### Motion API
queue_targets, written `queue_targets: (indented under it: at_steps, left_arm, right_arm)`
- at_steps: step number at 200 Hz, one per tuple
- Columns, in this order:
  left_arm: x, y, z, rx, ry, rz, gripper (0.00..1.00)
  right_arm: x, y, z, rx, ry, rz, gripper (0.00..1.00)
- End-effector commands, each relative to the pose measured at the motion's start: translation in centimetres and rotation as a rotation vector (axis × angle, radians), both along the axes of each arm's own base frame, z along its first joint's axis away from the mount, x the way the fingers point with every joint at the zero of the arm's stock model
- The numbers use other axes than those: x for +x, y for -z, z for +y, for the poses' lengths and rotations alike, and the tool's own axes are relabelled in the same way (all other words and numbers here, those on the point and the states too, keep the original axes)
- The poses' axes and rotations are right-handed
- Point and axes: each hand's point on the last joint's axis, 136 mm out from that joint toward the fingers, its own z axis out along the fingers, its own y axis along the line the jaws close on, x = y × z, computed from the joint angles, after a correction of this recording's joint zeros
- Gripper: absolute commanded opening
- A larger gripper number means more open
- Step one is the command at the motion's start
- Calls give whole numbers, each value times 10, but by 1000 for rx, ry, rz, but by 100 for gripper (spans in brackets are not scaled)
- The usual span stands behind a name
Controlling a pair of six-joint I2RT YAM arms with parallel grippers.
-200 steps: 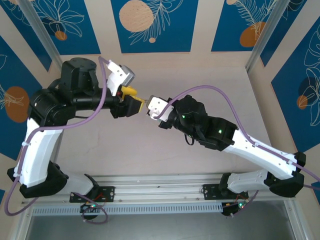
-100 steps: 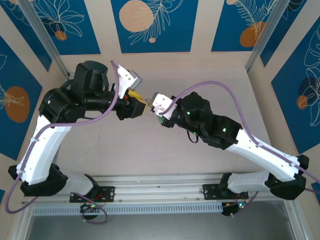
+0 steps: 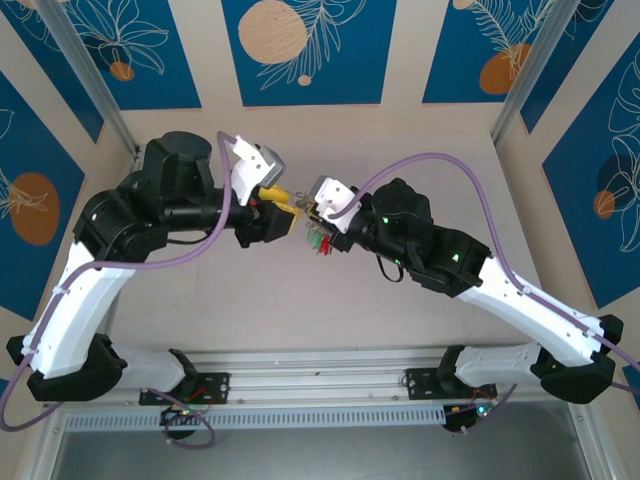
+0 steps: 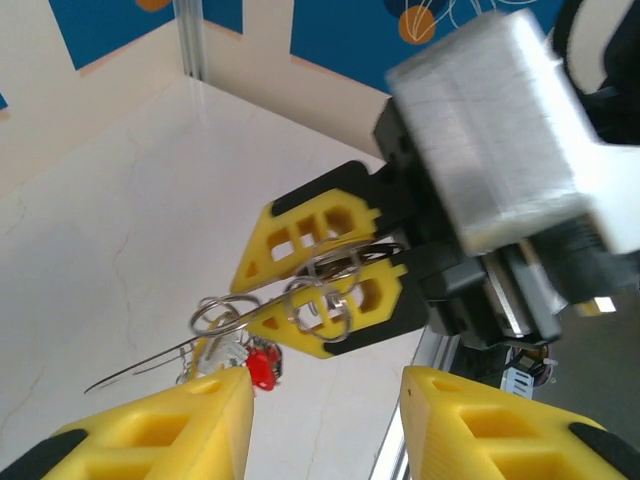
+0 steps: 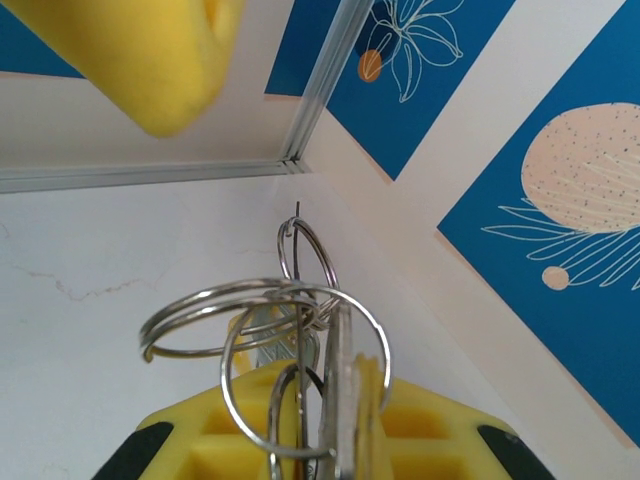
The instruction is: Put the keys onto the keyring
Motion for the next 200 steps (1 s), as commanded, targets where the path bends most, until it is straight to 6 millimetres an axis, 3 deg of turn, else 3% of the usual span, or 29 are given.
queue_targets:
  at_steps: [1,101,200]
  left_arm:
    - [0,-6,-3,3,-1,-75,43]
    - [17,-2,-26,35,-38,-180,42]
    - [20,1,-23,85,-59,-187,16]
  right_arm:
    - [0,-36,-2,107,2,-20,0]
    - [-3,-39,-2,126,-4,-1,0]
    - [-4,-41,-6,138,-2,-6,0]
